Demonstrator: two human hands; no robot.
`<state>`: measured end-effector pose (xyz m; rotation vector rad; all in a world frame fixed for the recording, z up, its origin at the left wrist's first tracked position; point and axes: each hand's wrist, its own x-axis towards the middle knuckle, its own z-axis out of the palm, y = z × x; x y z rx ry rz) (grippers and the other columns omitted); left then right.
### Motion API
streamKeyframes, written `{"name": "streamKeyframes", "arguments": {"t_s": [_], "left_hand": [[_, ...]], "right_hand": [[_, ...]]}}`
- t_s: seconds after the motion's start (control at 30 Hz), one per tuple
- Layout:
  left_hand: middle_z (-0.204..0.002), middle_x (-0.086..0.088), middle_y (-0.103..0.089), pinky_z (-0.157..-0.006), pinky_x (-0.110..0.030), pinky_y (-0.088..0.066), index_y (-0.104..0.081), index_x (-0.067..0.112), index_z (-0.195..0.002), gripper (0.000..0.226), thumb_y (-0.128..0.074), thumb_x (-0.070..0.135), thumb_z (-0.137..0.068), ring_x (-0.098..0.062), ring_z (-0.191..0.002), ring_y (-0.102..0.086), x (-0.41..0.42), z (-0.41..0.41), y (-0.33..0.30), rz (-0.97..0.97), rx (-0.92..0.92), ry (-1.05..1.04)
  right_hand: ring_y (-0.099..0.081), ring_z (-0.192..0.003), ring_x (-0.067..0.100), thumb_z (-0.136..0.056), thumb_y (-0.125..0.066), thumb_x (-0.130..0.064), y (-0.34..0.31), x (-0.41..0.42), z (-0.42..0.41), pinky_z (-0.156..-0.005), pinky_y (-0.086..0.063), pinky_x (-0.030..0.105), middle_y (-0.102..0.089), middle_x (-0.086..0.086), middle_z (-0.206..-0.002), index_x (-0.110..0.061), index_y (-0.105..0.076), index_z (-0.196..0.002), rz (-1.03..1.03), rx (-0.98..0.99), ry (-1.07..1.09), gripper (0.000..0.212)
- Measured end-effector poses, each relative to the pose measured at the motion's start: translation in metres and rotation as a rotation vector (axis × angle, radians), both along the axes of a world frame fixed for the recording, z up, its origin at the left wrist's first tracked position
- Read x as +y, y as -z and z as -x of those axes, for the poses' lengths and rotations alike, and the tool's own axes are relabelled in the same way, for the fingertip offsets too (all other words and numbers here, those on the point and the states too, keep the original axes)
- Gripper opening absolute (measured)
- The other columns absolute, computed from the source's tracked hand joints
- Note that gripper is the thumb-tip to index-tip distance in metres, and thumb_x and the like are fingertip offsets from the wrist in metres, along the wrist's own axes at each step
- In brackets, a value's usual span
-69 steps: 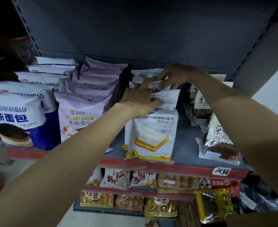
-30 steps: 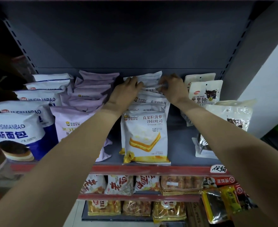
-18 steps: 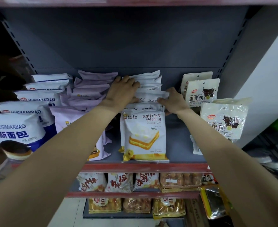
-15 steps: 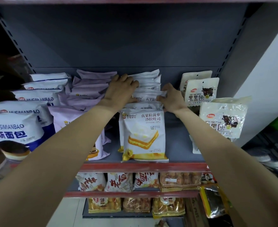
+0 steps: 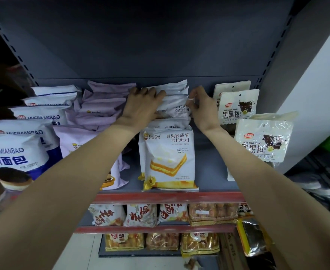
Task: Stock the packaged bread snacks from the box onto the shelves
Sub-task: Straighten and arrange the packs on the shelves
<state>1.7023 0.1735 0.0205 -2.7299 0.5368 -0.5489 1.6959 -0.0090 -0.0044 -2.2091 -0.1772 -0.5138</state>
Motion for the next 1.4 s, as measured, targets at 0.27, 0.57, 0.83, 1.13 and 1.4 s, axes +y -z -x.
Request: {"name": "streamKeyframes", "arguments": {"t_s": [0.27,0.57,0.83,1.13,1.4], "left_hand": [[-0.143,-0.003,-0.043,-0.099,-0.039,-0.039,-0.045,0.023,-0.139,0.042,-0.047,0.03,-0.098,-0.029,-0.127,-0.042,0.005,0.036,-0.011,0.539,0.171,0.034],[-0.158,-0.01,-0.004,-0.11,-0.025,-0.007,0.004,0.018,-0.151,0.11,-0.068,0.055,-0.077,-0.018,-0.145,-0.002,-0.016,0.142,0.055,1.241,0.325,-0.144],[-0.139,0.01,-0.04,-0.102,-0.018,-0.039,-0.004,0.011,-0.148,0.124,-0.088,0.009,-0.057,-0.002,-0.125,-0.041,-0.008,0.122,0.076,1.422,0.484,-0.011],[-0.158,-0.002,-0.008,-0.112,-0.015,-0.023,0.016,0.01,-0.148,0.13,-0.083,0.005,-0.064,-0.011,-0.143,-0.018,-0.009,0.108,0.081,1.374,0.497,0.104],[-0.158,-0.004,-0.002,-0.117,-0.035,-0.023,0.023,0.016,-0.146,0.134,-0.082,0.0,-0.065,-0.015,-0.145,-0.012,-0.006,0.098,0.084,1.349,0.554,0.039]], "right_hand": [[-0.052,-0.121,0.014,-0.1,-0.041,-0.031,0.006,-0.003,0.037,-0.085,-0.033,0.014,-0.054,0.003,-0.135,-0.019,-0.023,-0.148,-0.157,0.283,-0.135,0.052],[-0.036,-0.129,-0.009,-0.086,-0.068,-0.028,0.034,-0.003,0.12,-0.107,-0.032,0.014,-0.037,-0.017,-0.144,-0.03,-0.024,-0.144,-0.328,0.385,-0.39,0.073],[-0.035,-0.133,0.01,-0.08,-0.07,-0.001,0.048,0.002,0.116,-0.099,-0.034,0.01,-0.036,-0.001,-0.146,-0.014,-0.01,-0.15,-0.234,0.298,-0.374,0.093],[-0.049,-0.115,0.013,-0.07,-0.063,0.013,0.049,0.005,0.104,-0.097,-0.049,0.045,-0.043,-0.021,-0.129,-0.027,0.011,-0.149,-0.342,0.362,-0.357,0.116],[-0.048,-0.122,0.012,-0.099,-0.045,-0.033,0.047,0.013,0.097,-0.104,-0.039,0.023,-0.052,-0.002,-0.131,-0.019,-0.039,-0.137,-0.525,0.398,-0.152,0.041]]}}
